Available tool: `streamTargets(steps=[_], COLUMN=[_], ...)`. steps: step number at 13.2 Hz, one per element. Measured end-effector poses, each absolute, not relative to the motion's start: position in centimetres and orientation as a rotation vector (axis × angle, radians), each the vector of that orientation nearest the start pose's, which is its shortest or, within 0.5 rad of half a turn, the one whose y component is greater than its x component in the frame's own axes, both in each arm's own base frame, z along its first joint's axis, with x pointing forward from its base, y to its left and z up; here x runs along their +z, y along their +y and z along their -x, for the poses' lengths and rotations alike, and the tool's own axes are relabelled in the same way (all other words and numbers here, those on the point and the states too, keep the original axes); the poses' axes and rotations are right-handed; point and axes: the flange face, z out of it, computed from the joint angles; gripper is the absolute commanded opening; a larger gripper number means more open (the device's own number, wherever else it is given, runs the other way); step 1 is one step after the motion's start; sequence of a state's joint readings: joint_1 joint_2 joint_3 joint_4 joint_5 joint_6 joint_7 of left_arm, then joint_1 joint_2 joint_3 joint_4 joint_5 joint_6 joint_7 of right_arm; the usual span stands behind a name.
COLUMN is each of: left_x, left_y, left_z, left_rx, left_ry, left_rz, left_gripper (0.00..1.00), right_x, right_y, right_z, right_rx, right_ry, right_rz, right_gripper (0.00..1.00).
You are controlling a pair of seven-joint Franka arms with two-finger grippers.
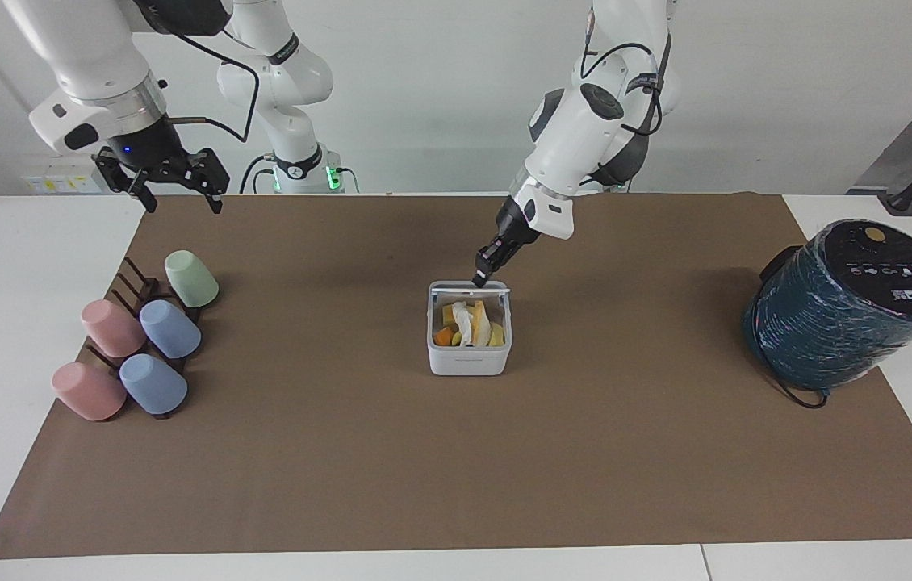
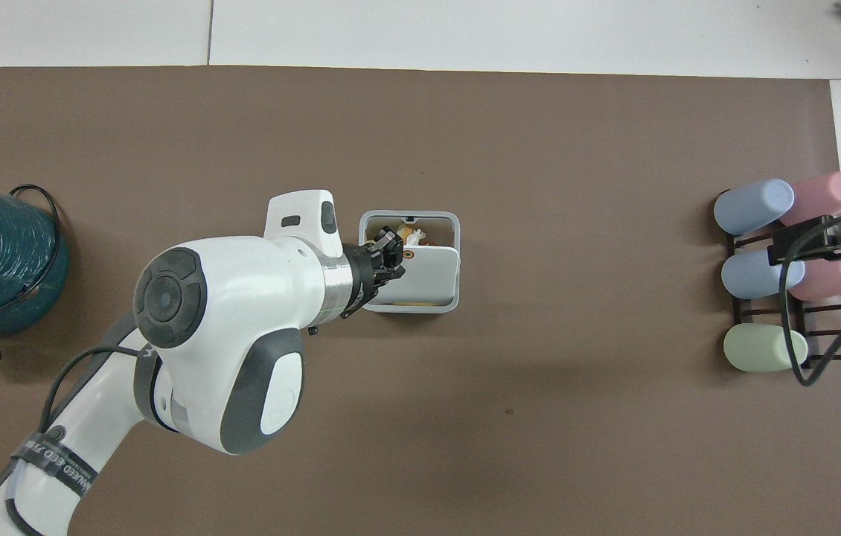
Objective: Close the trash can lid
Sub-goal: 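Swing the white lid down over the bin with the left gripper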
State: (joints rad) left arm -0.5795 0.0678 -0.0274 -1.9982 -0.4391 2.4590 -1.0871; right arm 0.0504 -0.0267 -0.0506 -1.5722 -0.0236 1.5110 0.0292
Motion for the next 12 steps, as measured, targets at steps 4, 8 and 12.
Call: streamTargets(steps=[4,8,12], left_x=[46.4,44.6,41.0], left_y=[-34.9,-36.2,-36.7], left_z=[-50.9,-53.3,-54.8], left_rx=[0.024,0.042,0.058], left_ry=[0.995,1.005,1.034], left_rz=[-2.412,-2.399,-2.400], left_gripper=[0.00,0.00,0.00], right_x=[63.3,63.3,63.3], right_y=[-0.3,-0.3,-0.3], right_z=[-54.0,-54.0,-54.0], right_rx=[0.054,0.054,0.054], right_ry=[0.048,0.048,0.048], right_rz=[3.163,3.163,3.163], right_gripper=[1.00,1.00,1.00])
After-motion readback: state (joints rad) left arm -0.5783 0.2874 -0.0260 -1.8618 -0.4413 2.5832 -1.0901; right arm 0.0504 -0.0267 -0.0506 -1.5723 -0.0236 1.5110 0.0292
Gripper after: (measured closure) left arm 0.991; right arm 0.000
